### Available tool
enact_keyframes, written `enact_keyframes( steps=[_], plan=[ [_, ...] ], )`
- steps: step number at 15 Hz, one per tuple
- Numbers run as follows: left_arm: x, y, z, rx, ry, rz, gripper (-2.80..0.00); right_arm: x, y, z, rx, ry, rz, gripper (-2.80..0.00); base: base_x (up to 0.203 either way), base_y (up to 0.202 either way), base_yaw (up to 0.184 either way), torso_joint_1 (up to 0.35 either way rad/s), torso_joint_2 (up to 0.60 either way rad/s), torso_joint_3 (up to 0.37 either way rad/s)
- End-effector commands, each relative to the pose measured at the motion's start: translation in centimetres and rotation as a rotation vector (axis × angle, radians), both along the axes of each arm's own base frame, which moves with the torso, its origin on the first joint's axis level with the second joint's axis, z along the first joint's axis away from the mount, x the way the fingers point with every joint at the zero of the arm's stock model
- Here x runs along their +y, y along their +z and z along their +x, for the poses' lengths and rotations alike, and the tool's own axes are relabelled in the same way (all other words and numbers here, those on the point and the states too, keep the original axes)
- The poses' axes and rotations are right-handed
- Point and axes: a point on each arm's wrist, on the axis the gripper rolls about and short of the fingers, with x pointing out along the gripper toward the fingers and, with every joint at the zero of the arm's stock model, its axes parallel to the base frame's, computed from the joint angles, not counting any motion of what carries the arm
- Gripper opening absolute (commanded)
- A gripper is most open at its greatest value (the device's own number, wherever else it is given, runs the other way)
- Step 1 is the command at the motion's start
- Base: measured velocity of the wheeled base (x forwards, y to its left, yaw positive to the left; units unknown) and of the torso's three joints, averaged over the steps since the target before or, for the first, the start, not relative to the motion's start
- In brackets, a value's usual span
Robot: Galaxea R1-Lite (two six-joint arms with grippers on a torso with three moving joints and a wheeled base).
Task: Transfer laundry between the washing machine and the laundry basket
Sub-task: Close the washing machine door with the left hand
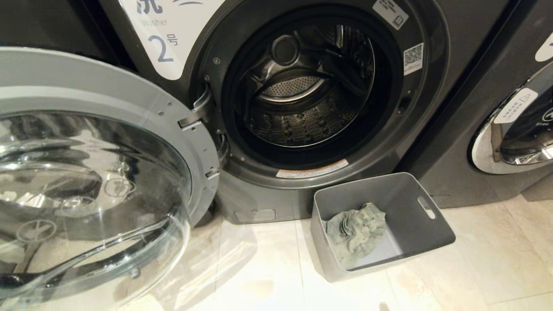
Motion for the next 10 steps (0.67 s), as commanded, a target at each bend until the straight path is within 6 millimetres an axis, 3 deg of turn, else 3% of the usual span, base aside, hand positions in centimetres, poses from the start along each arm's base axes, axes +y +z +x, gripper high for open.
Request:
enact_keyframes(
  steps=[1, 6, 10],
  plan=[
    [0.0, 0.0, -0.01, -0.001, 0.0, 0.0, -2.8, 0.0, -1.09, 0.42, 0.04, 0.001, -0.002, -2.8, -0.193, 0.0, 0.002, 0.004, 0.01, 0.001],
    [0.0, 0.0, -0.01, -0.001, 0.0, 0.0, -2.8, 0.0, -1.09, 0.42, 0.04, 0.001, -0.002, -2.8, -0.176, 0.0, 0.001, 0.0, 0.0, -0.001],
    [0.0, 0.0, -0.01, -0.001, 0.002, 0.0, -2.8, 0.0, -1.09, 0.42, 0.041, 0.0, 0.0, -2.8, 0.0, 0.0, 0.0, 0.0, 0.0, 0.0]
  ],
)
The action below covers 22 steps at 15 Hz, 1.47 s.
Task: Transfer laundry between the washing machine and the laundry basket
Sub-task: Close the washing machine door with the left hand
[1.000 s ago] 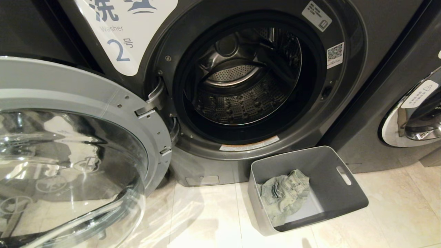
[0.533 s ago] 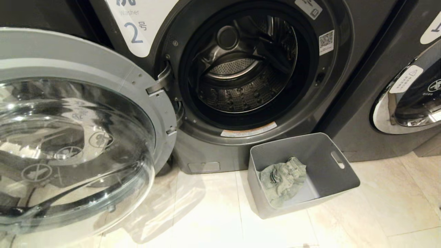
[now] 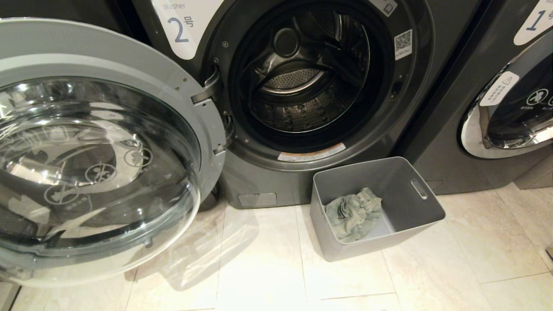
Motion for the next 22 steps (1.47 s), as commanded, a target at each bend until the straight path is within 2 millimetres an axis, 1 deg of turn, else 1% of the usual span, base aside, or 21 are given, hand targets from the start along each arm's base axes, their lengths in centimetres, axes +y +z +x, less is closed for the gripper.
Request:
enact_keyframes(
  steps=[1, 8, 22],
  plan=[
    [0.0, 0.0, -0.01, -0.001, 0.001, 0.0, -2.8, 0.01, -1.07, 0.41, 0.039, 0.001, -0.002, -2.8, 0.0, 0.0, 0.0, 0.0, 0.0, 0.0],
    [0.0, 0.0, -0.01, -0.001, 0.001, -0.002, -2.8, 0.0, -1.07, 0.41, 0.039, 0.0, -0.002, -2.8, 0.0, 0.0, 0.0, 0.001, 0.0, 0.02],
    [0.0, 0.0, -0.01, -0.001, 0.001, -0.003, -2.8, 0.0, -1.07, 0.41, 0.039, 0.0, 0.0, -2.8, 0.0, 0.0, 0.0, 0.003, 0.0, 0.198]
  ],
)
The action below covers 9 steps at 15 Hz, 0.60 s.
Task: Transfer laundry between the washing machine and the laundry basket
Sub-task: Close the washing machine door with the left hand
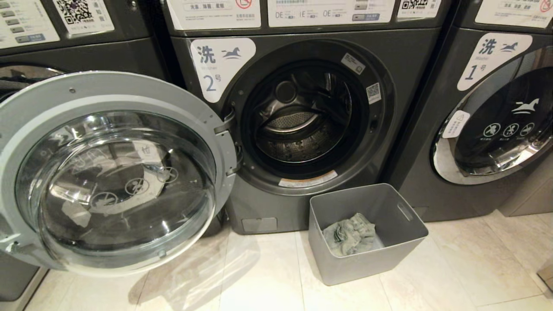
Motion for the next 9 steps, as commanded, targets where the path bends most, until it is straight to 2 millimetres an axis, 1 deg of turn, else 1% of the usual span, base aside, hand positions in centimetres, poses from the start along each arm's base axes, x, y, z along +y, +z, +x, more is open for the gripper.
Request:
enact_keyframes(
  steps=[1, 8, 9],
  plan=[
    [0.0, 0.0, -0.01, -0.001, 0.001, -0.001, -2.8, 0.0, -1.08, 0.41, 0.039, 0.0, -0.001, -2.8, 0.0, 0.0, 0.0, -0.001, 0.0, 0.2],
    [0.0, 0.0, -0.01, -0.001, 0.001, -0.001, -2.8, 0.0, -1.08, 0.41, 0.039, 0.0, -0.001, -2.8, 0.0, 0.0, 0.0, 0.002, 0.0, 0.203],
    [0.0, 0.0, -0.01, -0.001, 0.001, -0.001, -2.8, 0.0, -1.07, 0.41, 0.039, 0.0, -0.001, -2.8, 0.0, 0.0, 0.0, -0.002, 0.0, 0.119]
  ],
)
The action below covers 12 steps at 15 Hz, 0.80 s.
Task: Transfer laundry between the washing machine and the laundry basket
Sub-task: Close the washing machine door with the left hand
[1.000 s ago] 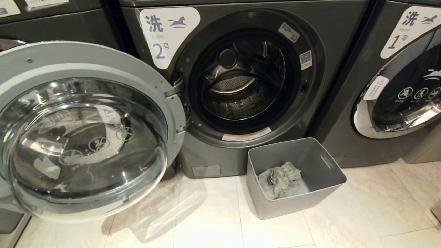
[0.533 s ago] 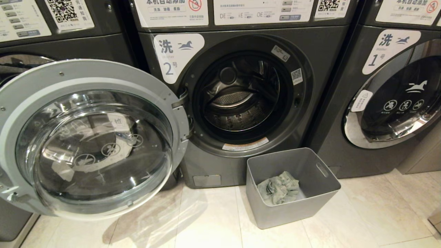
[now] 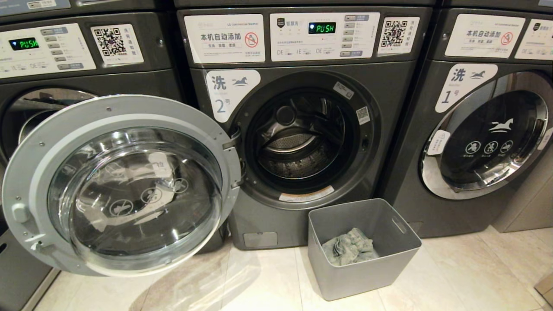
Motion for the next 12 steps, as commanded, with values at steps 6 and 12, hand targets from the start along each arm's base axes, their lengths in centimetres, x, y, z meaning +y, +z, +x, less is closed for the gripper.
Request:
enact_keyframes(
  steps=[6, 12],
  plan=[
    [0.0, 0.4, -0.1, -0.02, -0.004, 0.053, -2.8, 0.0, -1.1, 0.4, 0.04, 0.007, 0.015, -2.8, 0.0, 0.0, 0.0, 0.002, 0.0, 0.021],
    [-0.1, 14.5, -2.6, -0.232, -0.043, 0.091, -2.8, 0.0, -1.1, 0.4, 0.043, 0.005, 0.048, -2.8, 0.0, 0.0, 0.0, 0.0, 0.0, 0.0]
  ],
)
